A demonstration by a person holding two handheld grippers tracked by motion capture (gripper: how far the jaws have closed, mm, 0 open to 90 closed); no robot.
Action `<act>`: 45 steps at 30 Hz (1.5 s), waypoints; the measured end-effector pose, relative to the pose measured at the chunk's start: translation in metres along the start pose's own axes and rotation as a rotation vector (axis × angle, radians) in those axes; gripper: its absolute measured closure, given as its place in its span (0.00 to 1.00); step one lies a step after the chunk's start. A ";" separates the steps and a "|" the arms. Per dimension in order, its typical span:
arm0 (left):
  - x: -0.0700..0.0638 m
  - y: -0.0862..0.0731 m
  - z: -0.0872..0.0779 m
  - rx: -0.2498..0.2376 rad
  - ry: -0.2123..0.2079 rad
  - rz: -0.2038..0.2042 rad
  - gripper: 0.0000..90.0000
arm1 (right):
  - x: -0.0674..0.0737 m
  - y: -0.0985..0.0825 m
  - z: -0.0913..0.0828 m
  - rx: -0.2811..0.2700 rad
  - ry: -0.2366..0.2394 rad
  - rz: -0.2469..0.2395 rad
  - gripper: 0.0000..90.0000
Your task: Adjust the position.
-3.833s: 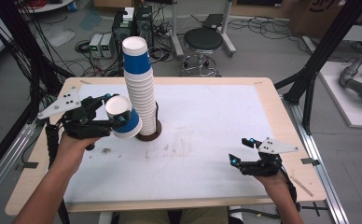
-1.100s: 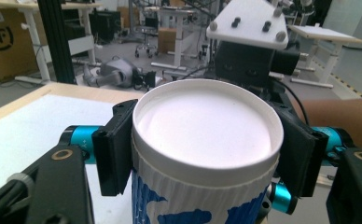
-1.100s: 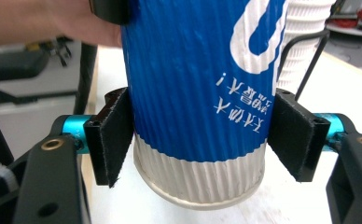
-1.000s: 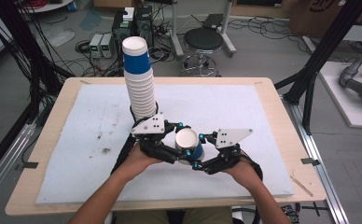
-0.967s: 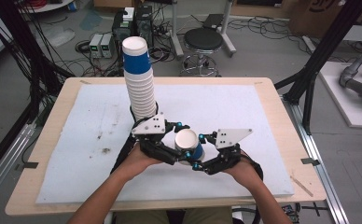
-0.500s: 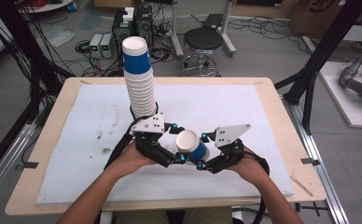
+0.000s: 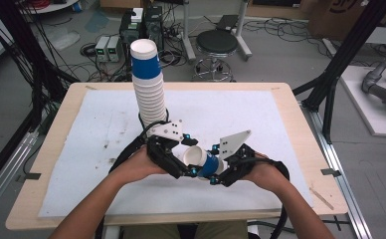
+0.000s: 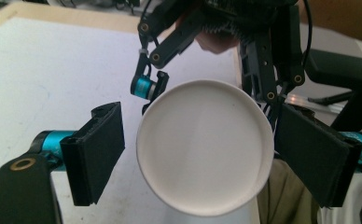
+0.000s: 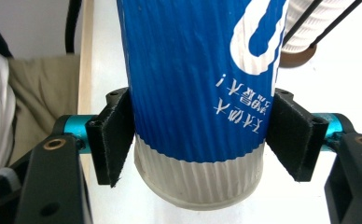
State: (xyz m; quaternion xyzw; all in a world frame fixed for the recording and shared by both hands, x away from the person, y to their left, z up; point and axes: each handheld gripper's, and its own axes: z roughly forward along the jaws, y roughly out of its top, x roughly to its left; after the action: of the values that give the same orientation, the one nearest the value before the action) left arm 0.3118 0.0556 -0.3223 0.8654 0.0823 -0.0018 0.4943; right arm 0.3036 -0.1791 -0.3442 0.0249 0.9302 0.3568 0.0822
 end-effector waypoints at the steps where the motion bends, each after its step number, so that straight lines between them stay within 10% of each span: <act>1: 0.000 0.000 0.001 0.013 -0.008 -0.002 0.18 | 0.000 0.002 0.000 0.018 0.003 -0.010 0.32; 23: 0.004 -0.009 0.009 0.099 -0.061 -0.015 0.33 | 0.004 0.009 0.003 0.144 0.030 -0.042 0.28; 45: 0.013 -0.037 -0.011 -0.170 -0.046 -0.026 0.33 | 0.002 -0.015 -0.029 -0.278 -0.021 0.123 0.23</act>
State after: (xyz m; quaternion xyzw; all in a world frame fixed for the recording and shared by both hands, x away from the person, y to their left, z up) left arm 0.3184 0.0853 -0.3493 0.8189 0.0818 -0.0210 0.5677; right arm 0.2965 -0.2093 -0.3332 0.0743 0.8677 0.4861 0.0727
